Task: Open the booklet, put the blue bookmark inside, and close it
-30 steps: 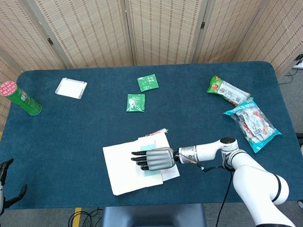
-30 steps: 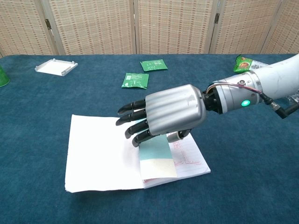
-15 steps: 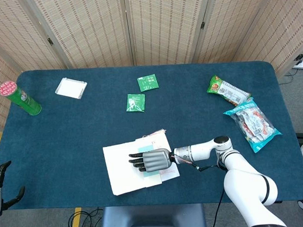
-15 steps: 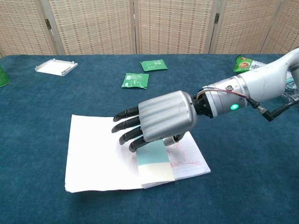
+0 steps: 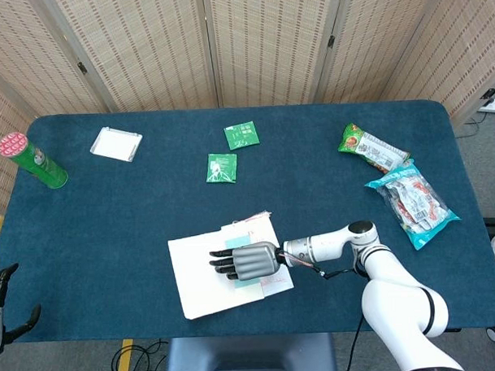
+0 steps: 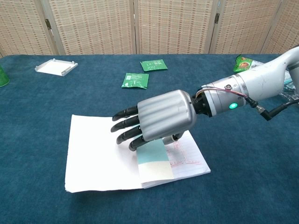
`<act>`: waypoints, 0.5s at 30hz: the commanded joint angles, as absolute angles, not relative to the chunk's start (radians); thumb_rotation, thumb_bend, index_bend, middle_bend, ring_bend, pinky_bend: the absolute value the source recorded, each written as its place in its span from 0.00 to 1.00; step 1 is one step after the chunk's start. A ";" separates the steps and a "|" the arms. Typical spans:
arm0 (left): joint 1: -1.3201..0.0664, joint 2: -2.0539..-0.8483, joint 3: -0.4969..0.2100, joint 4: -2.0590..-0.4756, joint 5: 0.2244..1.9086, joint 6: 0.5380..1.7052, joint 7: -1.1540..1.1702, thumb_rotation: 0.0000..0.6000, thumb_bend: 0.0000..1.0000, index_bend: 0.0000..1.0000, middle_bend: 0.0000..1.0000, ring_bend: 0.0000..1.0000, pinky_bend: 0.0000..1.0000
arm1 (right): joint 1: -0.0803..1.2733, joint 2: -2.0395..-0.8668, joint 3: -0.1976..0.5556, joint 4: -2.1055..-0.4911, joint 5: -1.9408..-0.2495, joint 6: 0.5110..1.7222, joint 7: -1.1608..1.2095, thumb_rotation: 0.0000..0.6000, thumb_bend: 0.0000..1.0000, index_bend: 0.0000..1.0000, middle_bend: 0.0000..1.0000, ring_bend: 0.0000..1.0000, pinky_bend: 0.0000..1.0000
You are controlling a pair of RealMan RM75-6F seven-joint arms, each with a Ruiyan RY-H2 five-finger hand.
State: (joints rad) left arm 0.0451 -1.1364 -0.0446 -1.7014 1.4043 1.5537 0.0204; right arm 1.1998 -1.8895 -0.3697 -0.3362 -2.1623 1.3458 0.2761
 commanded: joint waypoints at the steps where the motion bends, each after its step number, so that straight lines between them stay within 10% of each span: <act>1: 0.045 -1.137 -0.045 -1.701 1.405 1.554 0.021 1.00 0.34 0.14 0.17 0.14 0.23 | 1.199 -1.893 -0.374 -0.328 -2.158 1.348 0.274 1.00 0.21 0.38 0.11 0.00 0.00; 15: 0.049 -1.137 -0.044 -1.700 1.401 1.554 0.022 1.00 0.34 0.14 0.17 0.14 0.23 | 1.220 -1.913 -0.379 -0.303 -2.134 1.356 0.264 1.00 0.19 0.16 0.04 0.00 0.00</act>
State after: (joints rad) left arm 0.0492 -1.1372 -0.0444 -1.7000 1.4009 1.5536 0.0219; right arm 1.2199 -1.9124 -0.3793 -0.3032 -2.1348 1.3560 0.2646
